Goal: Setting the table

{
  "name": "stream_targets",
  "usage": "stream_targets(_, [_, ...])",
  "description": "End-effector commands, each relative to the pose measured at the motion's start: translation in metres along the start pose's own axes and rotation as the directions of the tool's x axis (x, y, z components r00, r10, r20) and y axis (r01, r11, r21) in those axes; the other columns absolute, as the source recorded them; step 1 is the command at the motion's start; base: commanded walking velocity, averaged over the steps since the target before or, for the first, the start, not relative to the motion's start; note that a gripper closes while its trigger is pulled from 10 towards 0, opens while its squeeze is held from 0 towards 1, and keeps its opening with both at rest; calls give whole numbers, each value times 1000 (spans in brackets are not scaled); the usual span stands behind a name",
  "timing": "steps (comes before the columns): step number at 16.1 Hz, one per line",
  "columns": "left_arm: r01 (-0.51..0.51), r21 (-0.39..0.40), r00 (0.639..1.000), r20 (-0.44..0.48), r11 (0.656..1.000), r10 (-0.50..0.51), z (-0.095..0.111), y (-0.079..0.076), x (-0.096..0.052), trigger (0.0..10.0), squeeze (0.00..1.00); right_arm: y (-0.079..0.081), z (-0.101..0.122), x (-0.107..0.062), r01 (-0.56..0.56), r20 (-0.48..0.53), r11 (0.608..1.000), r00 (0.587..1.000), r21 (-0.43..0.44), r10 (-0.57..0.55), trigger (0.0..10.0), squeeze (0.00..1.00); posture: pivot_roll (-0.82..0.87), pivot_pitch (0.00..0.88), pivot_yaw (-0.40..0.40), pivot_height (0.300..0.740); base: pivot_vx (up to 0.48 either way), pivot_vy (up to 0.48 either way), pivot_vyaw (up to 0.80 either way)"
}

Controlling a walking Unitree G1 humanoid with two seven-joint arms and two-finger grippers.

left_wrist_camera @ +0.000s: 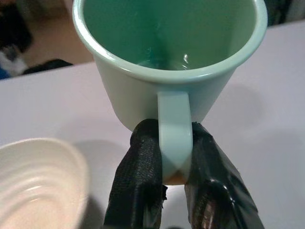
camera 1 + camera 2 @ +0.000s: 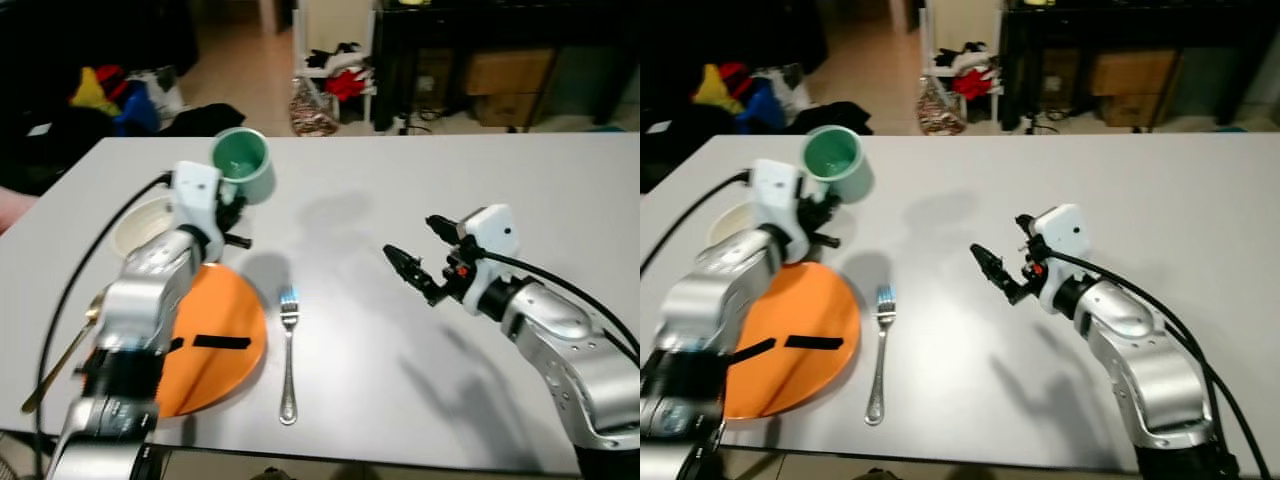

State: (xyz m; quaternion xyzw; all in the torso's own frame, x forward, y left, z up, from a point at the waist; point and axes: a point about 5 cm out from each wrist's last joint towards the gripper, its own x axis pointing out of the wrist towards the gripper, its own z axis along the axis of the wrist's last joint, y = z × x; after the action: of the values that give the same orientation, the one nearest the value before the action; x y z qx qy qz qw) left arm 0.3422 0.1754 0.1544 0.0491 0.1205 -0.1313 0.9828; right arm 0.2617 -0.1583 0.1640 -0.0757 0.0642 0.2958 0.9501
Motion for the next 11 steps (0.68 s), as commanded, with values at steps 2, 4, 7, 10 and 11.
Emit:
stream_targets(2, [17, -8, 999, -38, 1000, -17, -2, 1, 16, 10000, 0, 4, 3, -6, -60, -6, 998, 998, 5, 60, 10000, 0, -221, 0, 128, 740, 0, 0, 0])
stream_targets(4, [-32, -8, 994, -101, 999, 31, -7, 7, 26, 10000, 0, 12, 4, -11, -160, -44, 987, 986, -15, 159, 10000, 0, -236, 0, 133, 740, 0, 0, 0])
stream_targets(7, [-79, -2, 983, -167, 997, 78, -17, 15, 30, 10000, 0, 18, 5, -18, -272, -114, 959, 958, -75, 263, 10000, 0, -252, 0, 142, 740, 0, 0, 0])
stream_targets(10, [-113, 31, 972, -206, 993, 117, -28, 21, 26, 10000, 0, 18, 13, -18, -309, -146, 942, 946, -128, 291, 10000, 0, -233, 0, 130, 740, 0, 0, 0])
stream_targets(11, [-129, 30, 968, -215, 991, 132, -32, 23, 23, 10000, 0, 22, 14, -16, -334, -151, 935, 937, -123, 315, 10000, 0, -221, 0, 126, 740, 0, 0, 0])
